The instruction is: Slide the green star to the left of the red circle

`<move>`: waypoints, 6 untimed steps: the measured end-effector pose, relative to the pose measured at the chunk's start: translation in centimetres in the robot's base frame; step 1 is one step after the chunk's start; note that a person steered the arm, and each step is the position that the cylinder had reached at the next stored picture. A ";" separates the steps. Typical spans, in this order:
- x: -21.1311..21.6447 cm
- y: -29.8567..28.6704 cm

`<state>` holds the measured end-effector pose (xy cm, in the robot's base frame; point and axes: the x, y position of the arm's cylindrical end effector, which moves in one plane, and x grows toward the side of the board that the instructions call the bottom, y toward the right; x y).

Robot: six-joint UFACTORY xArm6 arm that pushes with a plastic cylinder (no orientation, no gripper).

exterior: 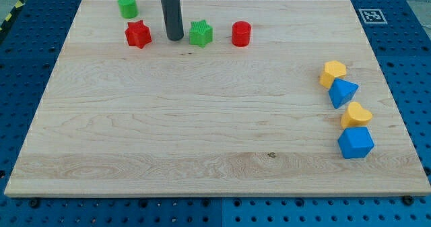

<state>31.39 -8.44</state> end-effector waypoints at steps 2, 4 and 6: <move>3.1 6.3; 5.6 14.3; 5.9 23.3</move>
